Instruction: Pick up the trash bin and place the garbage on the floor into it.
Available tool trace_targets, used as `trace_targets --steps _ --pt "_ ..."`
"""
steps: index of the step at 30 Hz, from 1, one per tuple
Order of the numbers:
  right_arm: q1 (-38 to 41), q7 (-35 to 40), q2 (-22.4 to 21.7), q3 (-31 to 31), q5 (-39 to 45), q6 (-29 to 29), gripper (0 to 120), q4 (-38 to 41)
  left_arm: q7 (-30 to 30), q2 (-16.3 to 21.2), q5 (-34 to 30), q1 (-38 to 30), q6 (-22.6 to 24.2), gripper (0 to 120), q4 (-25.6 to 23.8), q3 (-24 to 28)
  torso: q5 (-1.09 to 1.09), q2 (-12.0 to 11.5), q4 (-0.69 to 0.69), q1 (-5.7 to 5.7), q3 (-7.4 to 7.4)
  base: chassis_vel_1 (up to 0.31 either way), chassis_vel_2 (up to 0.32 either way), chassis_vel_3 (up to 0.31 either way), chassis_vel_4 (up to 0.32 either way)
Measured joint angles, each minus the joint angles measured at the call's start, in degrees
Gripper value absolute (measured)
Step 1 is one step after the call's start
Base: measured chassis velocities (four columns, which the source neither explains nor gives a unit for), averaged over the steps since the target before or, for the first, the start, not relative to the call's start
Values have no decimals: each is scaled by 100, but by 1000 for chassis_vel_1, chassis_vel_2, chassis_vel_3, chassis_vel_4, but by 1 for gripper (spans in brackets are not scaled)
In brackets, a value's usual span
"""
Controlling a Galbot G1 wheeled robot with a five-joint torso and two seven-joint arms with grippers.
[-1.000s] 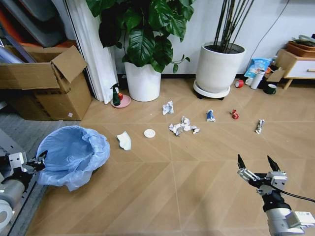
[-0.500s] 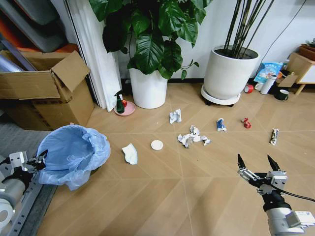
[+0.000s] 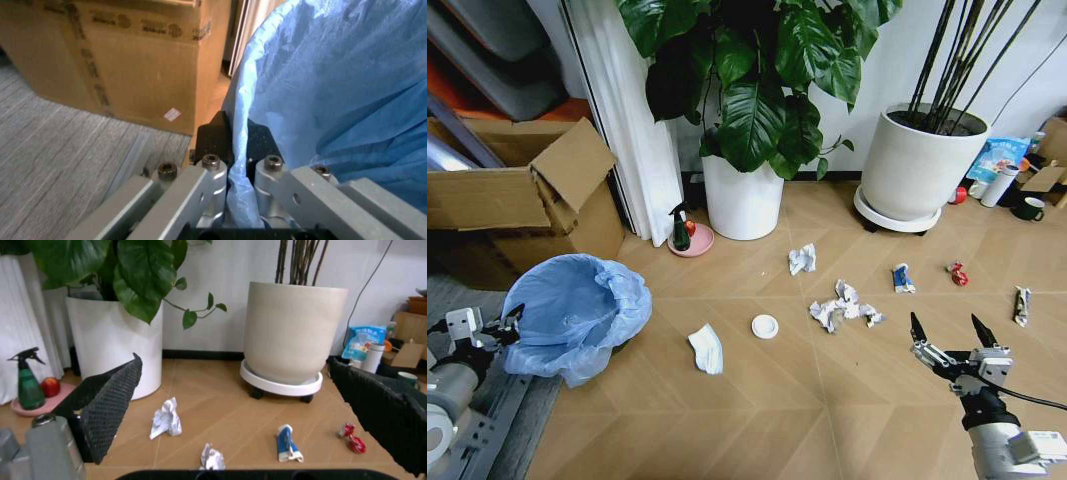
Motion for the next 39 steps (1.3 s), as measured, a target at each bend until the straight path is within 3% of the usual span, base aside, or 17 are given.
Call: trace_targets --steps 10,16,19,23,26,29,32,37,39 --pt "94 -44 -115 -145 -33 -55 100 -136 0 -6 0 41 3 0 -70 19 1 0 0 2 1 -152 147 142 -143" --pt "232 -260 -524 -381 221 -283 100 -294 -34 90 -65 9 52 0 -167 176 1 0 0 0 -1 10 3 -6 17" --pt "333 -181 -790 -560 485 -669 100 -266 -44 171 -105 44 80 0 -218 211 2 0 2 -1 -1 0 0 0 0" --pt "641 424 -1266 -940 1288 -1756 100 -44 -55 266 -120 135 91 0 -247 213 0 0 0 0 -1 0 0 0 0" --pt "858 488 -1473 -1144 1563 -1955 100 -65 -53 260 -119 218 90 0 -293 151 1 0 1 0 -1 0 0 0 0" --pt "1163 516 -1854 -1528 1933 -2027 100 -209 -56 225 -110 300 87 0 -366 97 2 0 3 0 0 0 0 0 0" --pt "1586 475 -2524 -2072 2468 -1887 100 -499 -94 129 -47 343 87 0 -429 80 1 0 0 0 -1 0 0 0 0" --pt "2360 277 -2896 -2867 2712 -1654 100 -1097 -136 1 31 382 86 0 -455 103 -1 0 2 0 -1 0 0 0 0" --pt "3255 142 -2903 -3802 2850 -1570 100 -1689 -157 -28 111 463 77 0 -456 107 2 0 1 0 0 0 0 0 0"
